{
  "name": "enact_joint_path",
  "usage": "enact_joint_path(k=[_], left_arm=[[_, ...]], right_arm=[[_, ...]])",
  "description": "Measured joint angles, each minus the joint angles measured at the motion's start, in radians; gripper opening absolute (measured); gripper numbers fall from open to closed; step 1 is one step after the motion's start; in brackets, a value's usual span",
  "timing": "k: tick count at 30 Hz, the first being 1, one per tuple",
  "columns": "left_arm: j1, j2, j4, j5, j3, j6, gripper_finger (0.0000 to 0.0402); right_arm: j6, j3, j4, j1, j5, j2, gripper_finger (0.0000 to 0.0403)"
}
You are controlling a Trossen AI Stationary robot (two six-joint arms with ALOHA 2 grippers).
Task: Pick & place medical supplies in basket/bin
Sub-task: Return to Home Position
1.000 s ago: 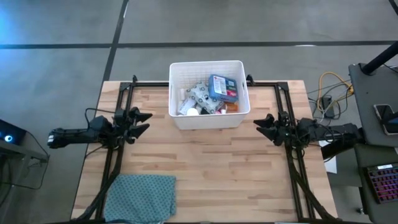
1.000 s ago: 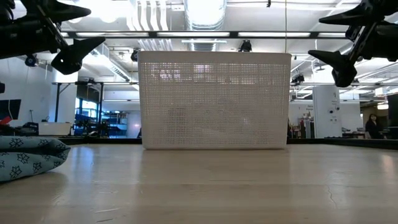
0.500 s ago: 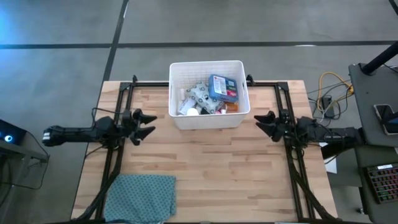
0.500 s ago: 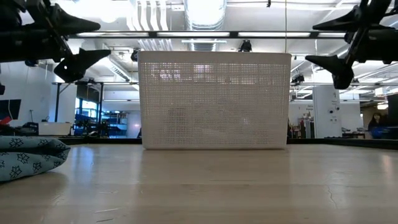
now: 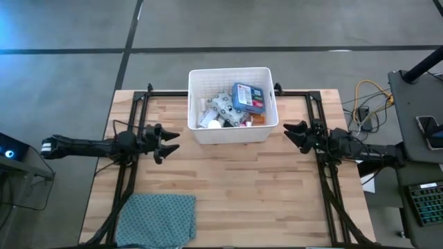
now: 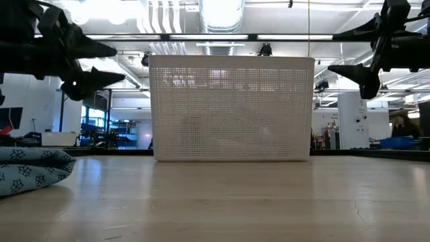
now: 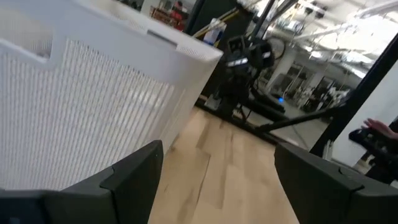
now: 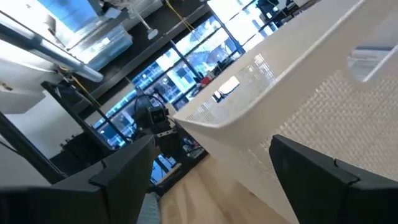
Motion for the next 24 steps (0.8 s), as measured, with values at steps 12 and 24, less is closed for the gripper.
enact_joint_path(k=[12, 24], left_arm=[[0.0, 0.131, 0.0, 0.0, 0.0, 0.0, 0.0287], [0.0, 0.226, 0.0, 0.0, 0.0, 0.0, 0.0287]], right_arm=[[0.001, 0.0, -0.001, 0.0, -0.002, 0.022, 0.0301], [0.0, 0.0, -0.001, 0.0, -0.002, 0.021, 0.0309]])
